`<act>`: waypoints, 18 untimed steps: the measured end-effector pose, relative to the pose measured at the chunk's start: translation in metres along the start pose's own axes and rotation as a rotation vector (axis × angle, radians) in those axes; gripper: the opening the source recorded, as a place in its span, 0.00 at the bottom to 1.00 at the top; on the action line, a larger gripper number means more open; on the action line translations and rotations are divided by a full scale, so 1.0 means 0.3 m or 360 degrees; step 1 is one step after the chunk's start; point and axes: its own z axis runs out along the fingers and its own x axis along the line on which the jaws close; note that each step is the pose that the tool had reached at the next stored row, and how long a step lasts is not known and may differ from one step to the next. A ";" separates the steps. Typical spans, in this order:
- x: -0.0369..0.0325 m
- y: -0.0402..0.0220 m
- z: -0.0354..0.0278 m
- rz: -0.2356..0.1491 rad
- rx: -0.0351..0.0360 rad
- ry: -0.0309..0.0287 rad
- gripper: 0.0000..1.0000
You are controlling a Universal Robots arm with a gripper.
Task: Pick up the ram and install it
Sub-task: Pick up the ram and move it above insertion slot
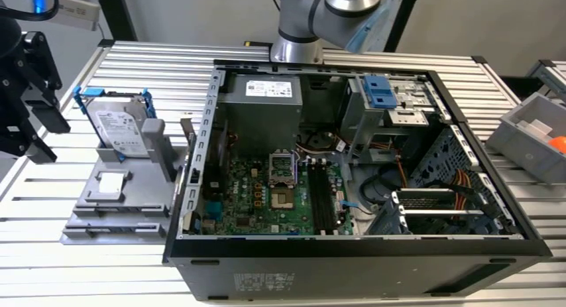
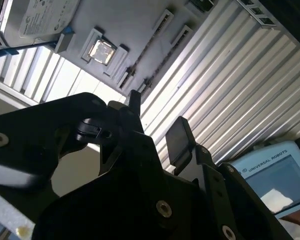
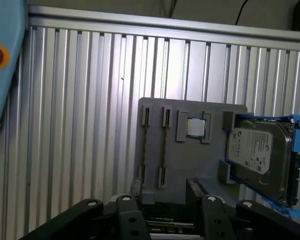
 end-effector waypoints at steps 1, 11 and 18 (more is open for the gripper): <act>0.000 0.000 0.003 0.0002 -0.0002 0.00016 1.00; 0.000 0.000 0.015 0.0016 -0.0004 0.00037 1.00; 0.001 0.000 0.024 0.0016 -0.0005 0.00043 1.00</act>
